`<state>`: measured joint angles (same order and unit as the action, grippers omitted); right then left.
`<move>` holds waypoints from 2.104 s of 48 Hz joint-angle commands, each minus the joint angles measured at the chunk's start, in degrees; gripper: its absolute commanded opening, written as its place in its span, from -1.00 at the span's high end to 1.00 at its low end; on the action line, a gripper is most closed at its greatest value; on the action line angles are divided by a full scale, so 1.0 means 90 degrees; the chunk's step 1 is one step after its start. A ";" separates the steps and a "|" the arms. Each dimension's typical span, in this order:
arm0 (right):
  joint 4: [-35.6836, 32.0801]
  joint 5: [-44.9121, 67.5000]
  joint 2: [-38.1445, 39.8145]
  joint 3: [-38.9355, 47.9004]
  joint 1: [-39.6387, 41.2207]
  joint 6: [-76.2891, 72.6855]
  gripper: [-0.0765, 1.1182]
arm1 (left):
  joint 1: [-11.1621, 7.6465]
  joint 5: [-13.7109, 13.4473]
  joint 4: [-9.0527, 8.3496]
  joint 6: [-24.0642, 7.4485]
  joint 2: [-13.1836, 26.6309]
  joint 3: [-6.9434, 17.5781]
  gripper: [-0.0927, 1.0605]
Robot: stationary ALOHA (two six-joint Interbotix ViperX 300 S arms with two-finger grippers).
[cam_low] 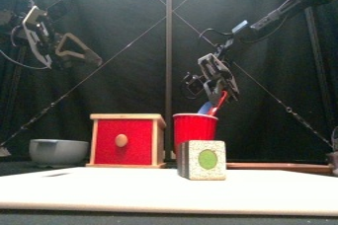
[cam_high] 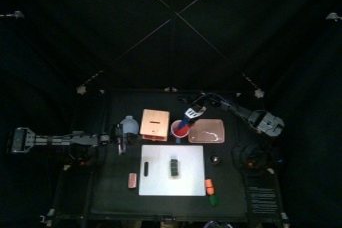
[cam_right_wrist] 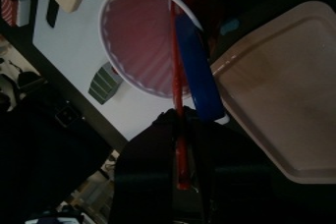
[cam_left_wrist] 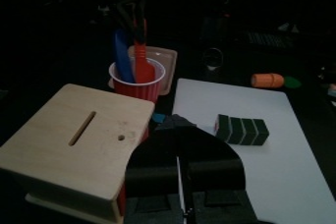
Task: Place sushi on board then cut the sushi with the knife then place the pieces on the plate
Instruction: Grasp knife edge with left hand
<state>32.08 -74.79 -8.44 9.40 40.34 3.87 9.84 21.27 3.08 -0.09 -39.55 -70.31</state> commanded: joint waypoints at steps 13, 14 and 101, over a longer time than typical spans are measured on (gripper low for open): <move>0.0020 -0.0361 0.0234 -0.0527 -0.0068 -0.0068 0.13 | 0.0029 0.0059 0.0010 0.0000 0.0010 0.0088 0.86; 0.0029 -0.0381 0.0234 -0.0566 -0.0078 -0.0068 0.13 | 0.0029 0.0059 0.0010 0.0000 0.0010 0.0088 0.86; -0.2070 0.5840 0.5400 0.4004 -0.2959 -0.0039 0.13 | -0.0254 0.0244 -0.0010 -0.0010 -0.0342 0.0537 0.86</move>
<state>14.85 -25.40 40.61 44.12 15.64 3.34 8.09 22.32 3.08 -0.09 -42.80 -67.24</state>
